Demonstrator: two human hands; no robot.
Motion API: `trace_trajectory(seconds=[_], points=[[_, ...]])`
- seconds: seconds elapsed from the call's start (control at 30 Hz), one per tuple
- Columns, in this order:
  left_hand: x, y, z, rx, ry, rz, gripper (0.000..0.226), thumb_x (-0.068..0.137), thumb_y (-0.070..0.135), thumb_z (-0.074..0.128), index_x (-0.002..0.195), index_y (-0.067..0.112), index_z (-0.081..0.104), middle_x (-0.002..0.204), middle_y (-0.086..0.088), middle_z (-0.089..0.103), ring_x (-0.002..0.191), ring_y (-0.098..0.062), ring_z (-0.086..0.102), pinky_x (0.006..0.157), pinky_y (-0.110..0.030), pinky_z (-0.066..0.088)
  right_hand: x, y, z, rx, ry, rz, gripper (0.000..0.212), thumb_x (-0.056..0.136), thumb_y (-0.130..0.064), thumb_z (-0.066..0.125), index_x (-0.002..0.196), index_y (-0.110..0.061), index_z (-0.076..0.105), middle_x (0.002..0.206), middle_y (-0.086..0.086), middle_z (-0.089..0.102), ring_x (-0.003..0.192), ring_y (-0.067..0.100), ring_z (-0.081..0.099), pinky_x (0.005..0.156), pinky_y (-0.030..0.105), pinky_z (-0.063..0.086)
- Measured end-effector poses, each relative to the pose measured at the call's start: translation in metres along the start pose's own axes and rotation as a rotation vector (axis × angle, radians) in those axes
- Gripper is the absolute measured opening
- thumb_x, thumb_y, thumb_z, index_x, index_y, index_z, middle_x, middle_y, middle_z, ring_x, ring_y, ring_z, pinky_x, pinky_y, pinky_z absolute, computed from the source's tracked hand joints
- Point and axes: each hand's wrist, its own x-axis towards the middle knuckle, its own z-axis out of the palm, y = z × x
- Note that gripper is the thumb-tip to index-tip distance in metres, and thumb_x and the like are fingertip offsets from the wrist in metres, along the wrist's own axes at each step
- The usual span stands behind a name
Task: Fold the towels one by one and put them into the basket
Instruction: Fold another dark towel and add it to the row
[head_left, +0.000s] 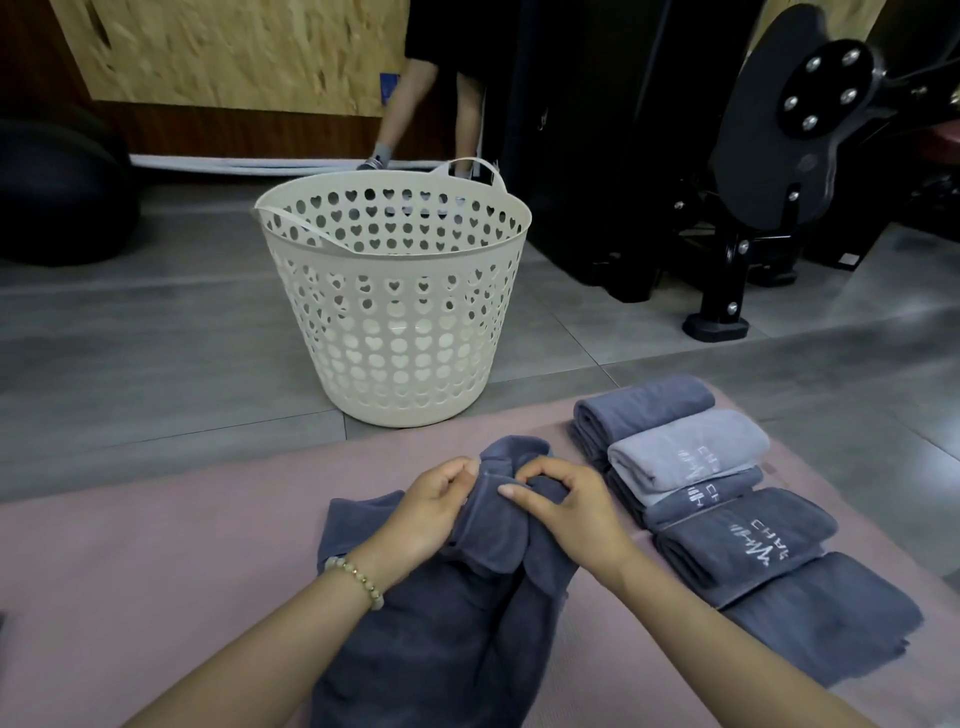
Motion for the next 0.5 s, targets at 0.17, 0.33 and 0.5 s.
trace_trajectory(seconds=[0.17, 0.33, 0.5], points=[[-0.006, -0.003, 0.005, -0.083, -0.107, 0.024, 0.05, 0.088, 0.049, 0.057, 0.086, -0.001, 0.052, 0.076, -0.012, 0.057, 0.075, -0.016, 0.051, 0.068, -0.029, 0.043, 0.001, 0.001, 0.002, 0.1, 0.05, 0.045, 0.018, 0.08, -0.009, 0.073, 0.067, -0.018, 0.066, 0.068, -0.013, 0.067, 0.067, -0.003, 0.058, 0.071, 0.011, 0.044], [-0.005, -0.01, 0.006, -0.069, -0.03, 0.08, 0.052, 0.078, 0.047, 0.065, 0.093, -0.002, 0.057, 0.079, -0.021, 0.061, 0.076, -0.019, 0.055, 0.072, -0.038, 0.045, 0.001, 0.001, 0.002, 0.242, 0.047, 0.14, 0.014, 0.084, -0.006, 0.069, 0.069, -0.008, 0.066, 0.064, -0.012, 0.065, 0.063, -0.003, 0.056, 0.064, 0.01, 0.044], [-0.002, -0.003, 0.005, -0.027, 0.096, 0.126, 0.018, 0.093, 0.022, 0.058, 0.088, 0.005, 0.061, 0.078, 0.002, 0.063, 0.075, -0.007, 0.057, 0.07, -0.023, 0.046, 0.0, -0.002, -0.01, 0.221, -0.082, 0.239, 0.019, 0.079, -0.013, 0.075, 0.093, -0.007, 0.063, 0.08, -0.006, 0.066, 0.073, 0.0, 0.059, 0.07, 0.013, 0.047]])
